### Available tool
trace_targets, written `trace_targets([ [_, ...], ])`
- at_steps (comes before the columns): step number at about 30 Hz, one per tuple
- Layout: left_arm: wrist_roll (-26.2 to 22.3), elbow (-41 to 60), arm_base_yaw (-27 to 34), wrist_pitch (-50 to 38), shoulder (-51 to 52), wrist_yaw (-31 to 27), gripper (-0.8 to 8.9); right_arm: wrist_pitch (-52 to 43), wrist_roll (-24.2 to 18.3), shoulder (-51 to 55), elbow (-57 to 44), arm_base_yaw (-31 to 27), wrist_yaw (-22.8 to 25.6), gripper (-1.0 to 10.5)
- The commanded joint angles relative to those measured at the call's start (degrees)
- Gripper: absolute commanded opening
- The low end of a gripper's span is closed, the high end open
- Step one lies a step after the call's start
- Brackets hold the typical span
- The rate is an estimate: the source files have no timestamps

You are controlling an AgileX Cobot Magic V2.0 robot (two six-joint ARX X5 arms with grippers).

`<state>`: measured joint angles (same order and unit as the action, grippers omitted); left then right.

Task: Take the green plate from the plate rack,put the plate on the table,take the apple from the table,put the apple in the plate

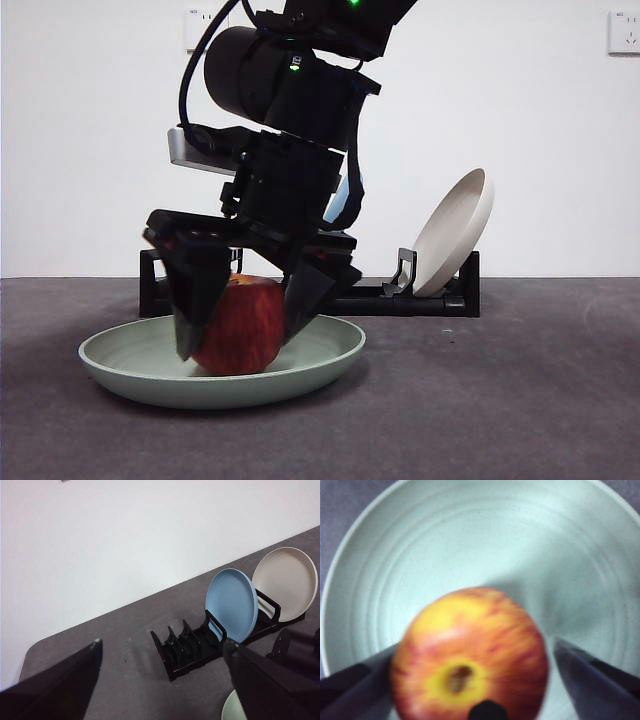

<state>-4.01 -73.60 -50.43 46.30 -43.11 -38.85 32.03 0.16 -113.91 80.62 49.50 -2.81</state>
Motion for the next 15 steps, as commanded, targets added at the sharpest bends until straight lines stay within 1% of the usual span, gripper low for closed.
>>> trace_targets([
  [1, -0.2, 0.3, 0.0, -0.1, 0.1, 0.0, 4.05, 0.2, 0.2, 0.7, -0.2, 0.2, 0.2, 5.4],
  [5, -0.1, 0.3, 0.0, 0.1, -0.6, 0.1, 4.05, 0.3, 0.2, 4.6, -0.2, 0.1, 0.3, 5.4],
  [9, -0.1, 0.3, 0.0, 0.1, -1.9, 0.8, 4.05, 2.8, 0.1, 11.0, -0.2, -0.2, 0.4, 5.4],
  [13, -0.3, 0.3, 0.0, 0.0, -4.8, 5.7, 4.04, 6.3, -0.7, 19.1, -0.2, -0.8, 0.4, 5.3],
  [15, -0.3, 0.3, 0.0, 0.0, -6.3, 6.7, 4.04, 7.7, -0.7, 22.4, -0.2, -1.1, 0.4, 5.3],
])
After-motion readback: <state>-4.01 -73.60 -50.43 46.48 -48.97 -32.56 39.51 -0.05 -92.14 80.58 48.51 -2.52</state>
